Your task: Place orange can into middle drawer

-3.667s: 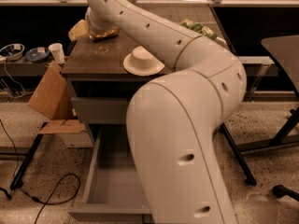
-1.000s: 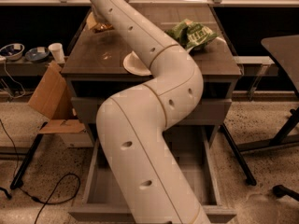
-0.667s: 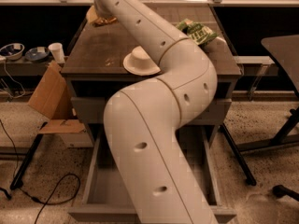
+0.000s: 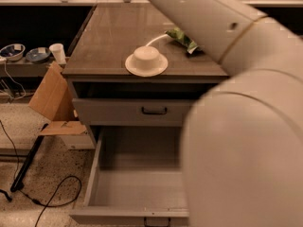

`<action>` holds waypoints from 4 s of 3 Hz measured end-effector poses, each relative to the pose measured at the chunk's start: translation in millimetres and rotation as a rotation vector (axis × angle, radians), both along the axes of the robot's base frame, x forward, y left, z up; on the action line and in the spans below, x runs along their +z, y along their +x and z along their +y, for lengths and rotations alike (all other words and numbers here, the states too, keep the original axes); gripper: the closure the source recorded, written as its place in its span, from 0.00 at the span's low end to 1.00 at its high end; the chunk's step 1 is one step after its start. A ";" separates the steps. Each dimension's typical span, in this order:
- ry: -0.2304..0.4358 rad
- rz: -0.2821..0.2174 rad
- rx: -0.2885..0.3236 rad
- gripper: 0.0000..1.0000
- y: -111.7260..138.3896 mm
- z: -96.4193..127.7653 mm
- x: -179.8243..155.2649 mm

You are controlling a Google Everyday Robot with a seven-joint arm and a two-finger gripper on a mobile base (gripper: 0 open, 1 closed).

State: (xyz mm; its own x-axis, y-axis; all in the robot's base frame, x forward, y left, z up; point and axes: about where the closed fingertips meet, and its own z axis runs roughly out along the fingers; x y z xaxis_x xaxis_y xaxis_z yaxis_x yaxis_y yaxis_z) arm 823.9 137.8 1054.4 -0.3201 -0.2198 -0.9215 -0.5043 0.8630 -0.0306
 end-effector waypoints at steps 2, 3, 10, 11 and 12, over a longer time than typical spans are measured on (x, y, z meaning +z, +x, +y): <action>-0.044 0.138 0.177 1.00 -122.6 -4.3 -65.2; -0.156 0.317 0.262 1.00 -193.2 -16.8 -159.1; -0.258 0.492 0.300 1.00 -325.8 -7.9 -433.6; -0.253 0.502 0.313 1.00 -322.5 -2.5 -466.3; -0.248 0.512 0.310 1.00 -310.0 7.0 -495.9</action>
Offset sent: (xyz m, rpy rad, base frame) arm -0.2057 -0.0095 -0.1941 -0.1879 0.4097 0.3183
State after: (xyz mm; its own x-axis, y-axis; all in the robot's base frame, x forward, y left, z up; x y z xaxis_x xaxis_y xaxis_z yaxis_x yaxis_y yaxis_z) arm 513.8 144.8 558.4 -0.5933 -0.5592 -0.5791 -0.7324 0.6735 0.1001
